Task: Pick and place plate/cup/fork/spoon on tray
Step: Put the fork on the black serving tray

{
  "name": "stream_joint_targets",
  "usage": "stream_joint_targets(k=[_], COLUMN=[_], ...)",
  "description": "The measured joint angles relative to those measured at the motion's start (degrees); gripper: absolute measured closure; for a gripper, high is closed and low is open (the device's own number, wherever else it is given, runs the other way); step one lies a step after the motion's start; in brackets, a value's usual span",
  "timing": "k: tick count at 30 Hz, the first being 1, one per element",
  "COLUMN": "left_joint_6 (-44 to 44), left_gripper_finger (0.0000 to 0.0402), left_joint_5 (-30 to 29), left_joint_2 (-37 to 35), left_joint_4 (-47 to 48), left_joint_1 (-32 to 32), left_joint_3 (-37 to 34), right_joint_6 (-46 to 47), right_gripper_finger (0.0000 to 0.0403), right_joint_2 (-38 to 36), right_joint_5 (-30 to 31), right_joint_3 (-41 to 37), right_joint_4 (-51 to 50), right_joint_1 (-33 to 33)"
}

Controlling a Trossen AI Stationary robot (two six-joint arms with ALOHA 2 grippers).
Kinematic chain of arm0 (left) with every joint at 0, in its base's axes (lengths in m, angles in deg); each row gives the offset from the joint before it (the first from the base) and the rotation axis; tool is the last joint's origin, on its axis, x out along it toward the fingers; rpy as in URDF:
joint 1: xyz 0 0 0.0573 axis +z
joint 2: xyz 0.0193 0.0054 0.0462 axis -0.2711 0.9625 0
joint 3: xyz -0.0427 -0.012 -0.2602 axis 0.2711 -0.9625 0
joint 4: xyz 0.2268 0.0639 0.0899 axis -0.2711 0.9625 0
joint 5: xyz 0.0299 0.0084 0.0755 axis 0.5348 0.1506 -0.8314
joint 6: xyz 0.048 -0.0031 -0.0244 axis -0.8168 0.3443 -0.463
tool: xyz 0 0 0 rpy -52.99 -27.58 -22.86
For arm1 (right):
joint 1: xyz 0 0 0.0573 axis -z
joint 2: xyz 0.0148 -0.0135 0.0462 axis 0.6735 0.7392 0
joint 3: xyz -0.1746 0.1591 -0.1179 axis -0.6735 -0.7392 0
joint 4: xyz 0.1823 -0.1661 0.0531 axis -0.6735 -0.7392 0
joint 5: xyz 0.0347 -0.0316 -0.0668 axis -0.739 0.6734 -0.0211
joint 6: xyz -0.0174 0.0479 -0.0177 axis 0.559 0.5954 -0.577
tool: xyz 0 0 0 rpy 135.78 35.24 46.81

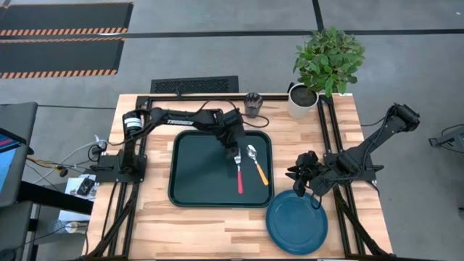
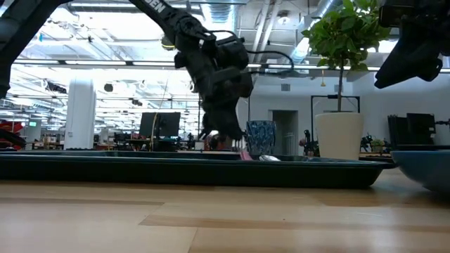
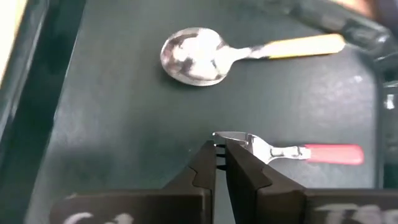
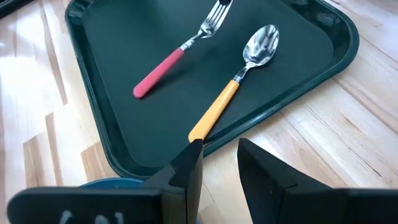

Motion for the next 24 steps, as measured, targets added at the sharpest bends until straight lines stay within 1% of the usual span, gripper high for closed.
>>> stream_joint_targets(k=[3, 6, 16, 20, 24], left_joint_6=[-2.55, -4.92, -8.38, -7.71, -5.99], left_gripper_finger=[0.0394, 0.0394, 0.0394, 0.0394, 0.0393], left_joint_5=[1.8, 1.98, 2.15, 1.46, 1.16], left_joint_2=[0.0, 0.0, 0.02, 0.02, 0.04], left_joint_4=[0.2, -0.08, -1.28, -2.16, -3.44], left_joint_1=[0.21, 0.21, 0.19, 0.19, 0.19], left_joint_3=[1.35, 1.58, 1.58, 1.53, 0.03], right_joint_6=[0.01, 0.02, 0.02, 0.04, 0.04], right_gripper_finger=[0.0276, 0.0276, 0.0276, 0.0276, 0.0276], right_joint_2=[-0.01, -0.02, -0.02, -0.02, 0.0], right_joint_5=[0.02, 0.02, 0.08, 0.15, 0.17], right_joint_3=[-0.01, -0.01, -0.01, 0.0, -0.01], right_joint_4=[0.0, 0.0, 0.02, 0.09, 0.13], right_joint_1=[0.0, 0.0, 0.0, 0.0, 0.0])
